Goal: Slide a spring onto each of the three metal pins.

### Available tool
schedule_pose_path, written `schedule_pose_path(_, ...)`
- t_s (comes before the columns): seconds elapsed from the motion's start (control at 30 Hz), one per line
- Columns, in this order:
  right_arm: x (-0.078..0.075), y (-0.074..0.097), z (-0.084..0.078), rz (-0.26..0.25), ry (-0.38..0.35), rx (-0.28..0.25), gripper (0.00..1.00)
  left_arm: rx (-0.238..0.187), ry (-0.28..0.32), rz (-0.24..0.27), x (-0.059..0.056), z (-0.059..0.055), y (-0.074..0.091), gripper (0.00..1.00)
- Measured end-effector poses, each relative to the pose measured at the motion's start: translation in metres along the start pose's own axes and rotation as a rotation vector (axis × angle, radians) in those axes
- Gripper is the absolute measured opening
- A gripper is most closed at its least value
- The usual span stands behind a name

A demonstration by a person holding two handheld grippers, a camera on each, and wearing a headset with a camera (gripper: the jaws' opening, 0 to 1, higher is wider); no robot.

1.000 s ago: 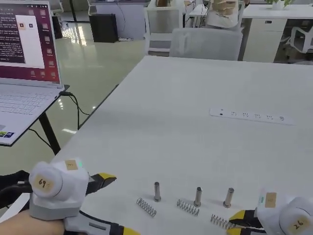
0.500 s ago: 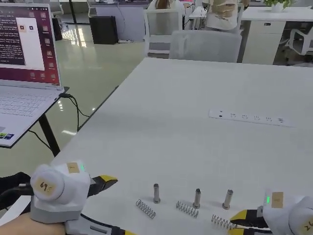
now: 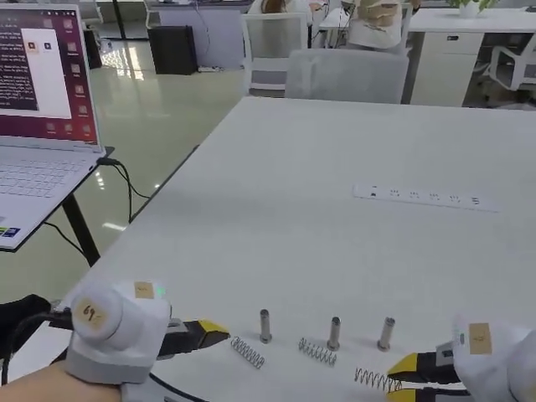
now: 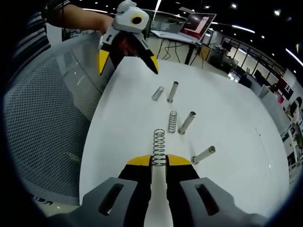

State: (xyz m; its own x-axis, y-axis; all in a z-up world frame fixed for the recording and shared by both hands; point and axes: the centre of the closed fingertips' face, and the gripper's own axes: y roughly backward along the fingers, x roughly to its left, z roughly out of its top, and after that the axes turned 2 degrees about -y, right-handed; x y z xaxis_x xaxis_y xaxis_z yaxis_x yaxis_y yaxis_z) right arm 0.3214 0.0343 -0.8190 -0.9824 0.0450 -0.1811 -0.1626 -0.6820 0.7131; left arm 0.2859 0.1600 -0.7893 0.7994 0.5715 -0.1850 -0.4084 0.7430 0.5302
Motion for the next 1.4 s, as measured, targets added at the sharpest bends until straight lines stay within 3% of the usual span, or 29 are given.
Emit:
schedule_pose_path(0.13, 0.003, 0.001, 0.005, 0.010, 0.010, -0.006, 0.08, 0.000, -0.018, -0.020, -0.004, 0.008, -0.011, 0.76)
schedule_pose_path(0.3, 0.007, -0.001, 0.016, 0.025, -0.021, -0.049, 0.08, -0.001, -0.044, -0.084, -0.019, 0.016, -0.032, 0.69)
schedule_pose_path(0.4, 0.009, -0.001, 0.021, 0.032, -0.008, -0.054, 0.08, 0.017, -0.073, -0.100, -0.023, 0.017, -0.041, 0.64)
schedule_pose_path(0.53, 0.015, -0.001, 0.025, 0.051, 0.030, -0.045, 0.08, 0.000, -0.081, -0.122, -0.027, 0.023, -0.049, 0.59)
schedule_pose_path(0.93, 0.020, -0.003, 0.029, 0.064, 0.051, -0.051, 0.08, -0.047, -0.094, -0.120, -0.027, 0.034, -0.064, 0.38)
schedule_pose_path(1.4, 0.024, 0.001, 0.032, 0.078, 0.065, -0.063, 0.08, -0.047, -0.163, -0.169, -0.039, 0.037, -0.075, 0.24)
